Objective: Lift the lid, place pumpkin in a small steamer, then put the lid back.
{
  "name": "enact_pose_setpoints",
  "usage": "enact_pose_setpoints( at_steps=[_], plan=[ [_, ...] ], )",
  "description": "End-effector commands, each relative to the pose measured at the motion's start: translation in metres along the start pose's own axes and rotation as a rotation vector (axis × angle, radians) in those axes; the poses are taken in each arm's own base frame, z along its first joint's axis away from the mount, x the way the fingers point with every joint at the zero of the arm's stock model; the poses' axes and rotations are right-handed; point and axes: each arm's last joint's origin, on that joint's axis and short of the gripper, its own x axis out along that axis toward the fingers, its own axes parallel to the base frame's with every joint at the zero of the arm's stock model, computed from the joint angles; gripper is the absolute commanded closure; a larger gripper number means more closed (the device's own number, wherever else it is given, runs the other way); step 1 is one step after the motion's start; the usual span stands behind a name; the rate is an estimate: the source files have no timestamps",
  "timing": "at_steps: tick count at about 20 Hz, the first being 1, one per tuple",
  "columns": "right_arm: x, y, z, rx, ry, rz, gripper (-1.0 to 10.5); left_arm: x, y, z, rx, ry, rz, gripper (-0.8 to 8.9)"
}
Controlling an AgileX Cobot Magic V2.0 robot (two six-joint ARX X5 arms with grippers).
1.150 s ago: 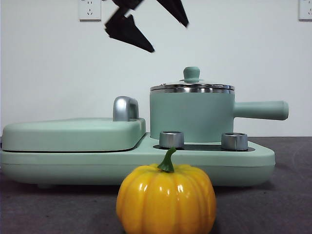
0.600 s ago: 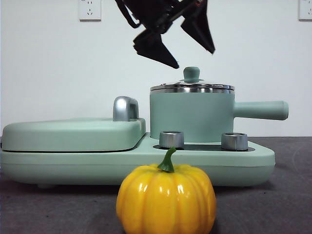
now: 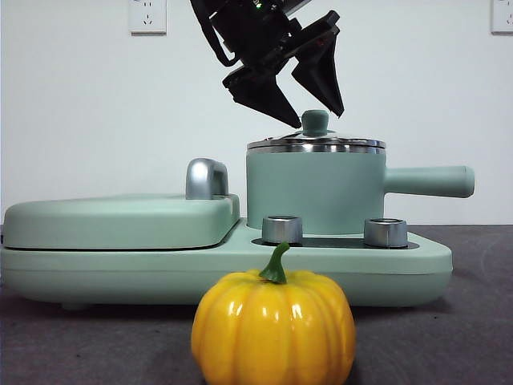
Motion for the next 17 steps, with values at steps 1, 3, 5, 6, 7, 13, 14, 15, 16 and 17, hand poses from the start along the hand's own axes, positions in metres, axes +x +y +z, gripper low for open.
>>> enact_pose_setpoints(
  at_steps=[1, 3, 5, 6, 7, 13, 14, 15, 16, 17],
  plan=[
    [-0.001, 0.002, 0.003, 0.002, -0.012, 0.002, 4.3, 0.011, -0.004, 0.002, 0.019, 0.002, -0.01, 4.48],
    [-0.001, 0.002, 0.003, 0.002, -0.012, 0.003, 4.3, 0.014, -0.004, 0.001, 0.018, 0.009, -0.012, 4.51],
    [-0.001, 0.002, 0.003, 0.002, -0.012, 0.003, 4.3, 0.015, -0.004, 0.0, 0.017, 0.012, -0.012, 5.18],
    [-0.001, 0.002, 0.003, 0.002, -0.012, 0.003, 4.3, 0.015, -0.004, 0.0, 0.017, 0.012, -0.012, 5.4],
    [-0.001, 0.002, 0.003, 0.002, -0.012, 0.003, 4.3, 0.015, -0.004, 0.0, 0.018, 0.012, -0.012, 5.4],
    [-0.001, 0.002, 0.003, 0.002, -0.012, 0.003, 4.3, 0.021, -0.003, -0.003, 0.022, 0.026, -0.014, 6.71],
    [-0.001, 0.002, 0.003, 0.002, -0.012, 0.003, 4.3, 0.022, -0.003, -0.004, 0.021, 0.029, -0.014, 7.14],
    [-0.001, 0.002, 0.003, 0.002, -0.012, 0.003, 4.3, 0.022, -0.003, -0.004, 0.021, 0.028, -0.014, 7.31],
    [-0.001, 0.002, 0.003, 0.002, -0.012, 0.003, 4.3, 0.022, -0.003, -0.003, 0.022, 0.025, -0.014, 7.31],
    [-0.001, 0.002, 0.003, 0.002, -0.012, 0.003, 4.3, 0.022, -0.003, -0.003, 0.023, 0.02, -0.014, 7.31]
  ],
)
